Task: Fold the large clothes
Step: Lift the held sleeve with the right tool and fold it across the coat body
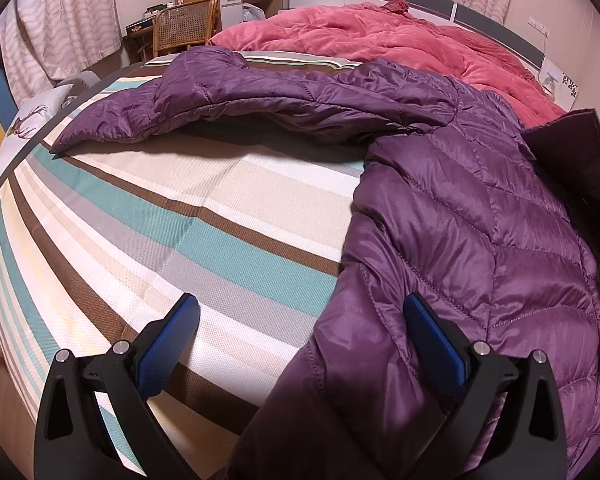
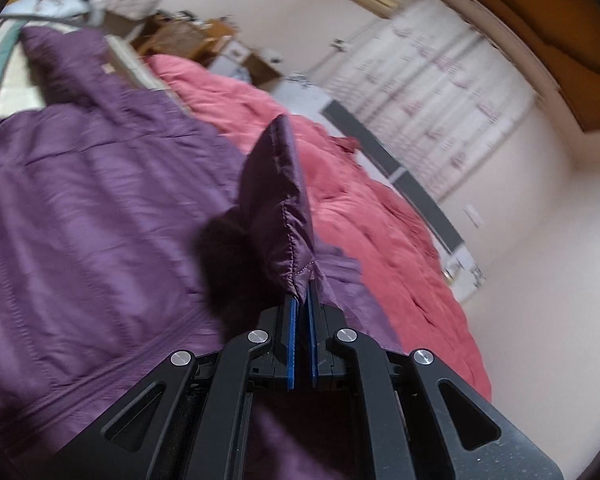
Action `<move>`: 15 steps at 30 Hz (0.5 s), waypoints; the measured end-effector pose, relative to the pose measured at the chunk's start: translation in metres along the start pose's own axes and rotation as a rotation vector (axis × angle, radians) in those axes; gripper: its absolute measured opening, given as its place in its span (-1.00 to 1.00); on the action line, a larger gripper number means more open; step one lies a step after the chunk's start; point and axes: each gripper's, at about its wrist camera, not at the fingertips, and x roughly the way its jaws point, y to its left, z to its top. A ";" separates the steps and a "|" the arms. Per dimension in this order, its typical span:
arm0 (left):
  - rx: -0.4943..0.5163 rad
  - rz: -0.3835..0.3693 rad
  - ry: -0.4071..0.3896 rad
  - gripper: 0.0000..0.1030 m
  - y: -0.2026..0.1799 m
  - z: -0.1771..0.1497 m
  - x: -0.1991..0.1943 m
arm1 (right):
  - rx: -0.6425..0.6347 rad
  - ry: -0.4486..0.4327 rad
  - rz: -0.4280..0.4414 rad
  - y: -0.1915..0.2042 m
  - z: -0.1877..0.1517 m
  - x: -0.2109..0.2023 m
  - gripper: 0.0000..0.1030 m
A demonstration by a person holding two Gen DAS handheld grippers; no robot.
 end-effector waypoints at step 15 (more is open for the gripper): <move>0.010 -0.134 -0.142 0.97 -0.022 0.032 -0.053 | -0.176 -0.018 0.285 0.037 -0.005 -0.013 -0.90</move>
